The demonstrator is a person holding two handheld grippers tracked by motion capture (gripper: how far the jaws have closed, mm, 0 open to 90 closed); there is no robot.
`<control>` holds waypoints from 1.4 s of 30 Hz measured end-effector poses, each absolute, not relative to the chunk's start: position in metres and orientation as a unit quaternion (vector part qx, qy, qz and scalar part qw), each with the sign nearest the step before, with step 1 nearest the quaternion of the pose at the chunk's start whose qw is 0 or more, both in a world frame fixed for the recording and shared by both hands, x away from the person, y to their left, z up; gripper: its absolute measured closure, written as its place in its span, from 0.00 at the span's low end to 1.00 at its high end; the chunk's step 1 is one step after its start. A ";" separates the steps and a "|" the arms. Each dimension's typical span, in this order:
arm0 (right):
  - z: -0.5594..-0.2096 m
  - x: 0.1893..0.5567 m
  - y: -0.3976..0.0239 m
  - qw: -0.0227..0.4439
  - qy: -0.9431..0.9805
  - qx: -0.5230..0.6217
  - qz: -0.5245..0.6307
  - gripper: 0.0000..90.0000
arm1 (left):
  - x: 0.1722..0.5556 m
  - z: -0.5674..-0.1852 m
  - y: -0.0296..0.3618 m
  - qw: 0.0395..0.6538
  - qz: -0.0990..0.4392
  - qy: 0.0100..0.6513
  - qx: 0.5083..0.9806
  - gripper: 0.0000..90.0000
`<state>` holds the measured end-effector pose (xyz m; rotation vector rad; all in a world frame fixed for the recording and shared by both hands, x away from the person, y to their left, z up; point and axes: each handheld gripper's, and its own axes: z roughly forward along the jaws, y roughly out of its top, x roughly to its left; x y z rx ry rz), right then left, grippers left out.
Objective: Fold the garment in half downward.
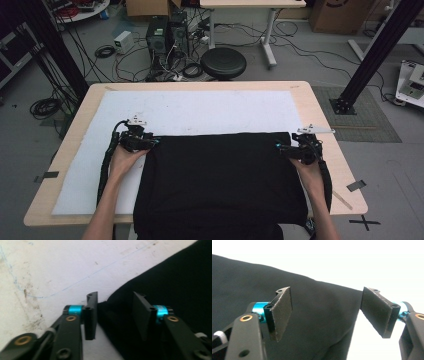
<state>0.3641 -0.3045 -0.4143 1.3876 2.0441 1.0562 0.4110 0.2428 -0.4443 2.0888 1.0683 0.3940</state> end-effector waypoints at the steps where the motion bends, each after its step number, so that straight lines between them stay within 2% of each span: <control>1: -0.413 0.369 -0.307 0.229 0.739 0.506 0.381 0.31 | 0.410 -0.445 0.241 0.378 0.151 0.408 0.817 0.76; 2: -0.413 0.369 -0.307 0.229 0.739 0.506 0.381 0.31 | 0.410 -0.445 0.241 0.378 0.151 0.408 0.817 0.84; 3: -0.411 0.379 -0.311 0.229 0.735 0.519 0.372 0.31 | 0.410 -0.445 0.241 0.378 0.151 0.408 0.817 0.84; 4: -0.412 0.392 -0.316 0.218 0.731 0.532 0.366 0.33 | 0.410 -0.446 0.241 0.384 0.146 0.405 0.817 0.88; 8: -0.422 0.412 -0.319 0.188 0.742 0.531 0.364 0.40 | 0.411 -0.447 0.243 0.391 0.137 0.413 0.811 0.90; 16: -0.441 0.424 -0.317 0.178 0.757 0.537 0.328 0.42 | 0.410 -0.447 0.242 0.390 0.143 0.414 0.810 0.91; 19: -0.444 0.423 -0.308 0.191 0.773 0.523 0.304 0.51 | 0.409 -0.448 0.242 0.392 0.145 0.414 0.808 0.91; 24: -0.441 0.417 -0.298 0.199 0.791 0.495 0.300 0.79 | 0.408 -0.449 0.242 0.393 0.147 0.416 0.807 0.91; 27: -0.439 0.411 -0.285 0.225 0.804 0.476 0.275 0.90 | 0.408 -0.448 0.241 0.392 0.149 0.419 0.805 0.92; 29: -0.439 0.409 -0.278 0.254 0.812 0.461 0.252 0.92 | 0.408 -0.447 0.240 0.388 0.150 0.421 0.806 0.93; 32: -0.439 0.410 -0.276 0.269 0.813 0.456 0.242 0.94 | 0.411 -0.448 0.241 0.389 0.156 0.436 0.796 0.93; 37: -0.435 0.426 -0.285 0.245 0.797 0.489 0.255 0.95 | 0.423 -0.445 0.242 0.377 0.147 0.460 0.790 0.94; 42: -0.436 0.443 -0.284 0.251 0.790 0.499 0.251 0.96 | 0.432 -0.445 0.238 0.376 0.158 0.472 0.782 0.94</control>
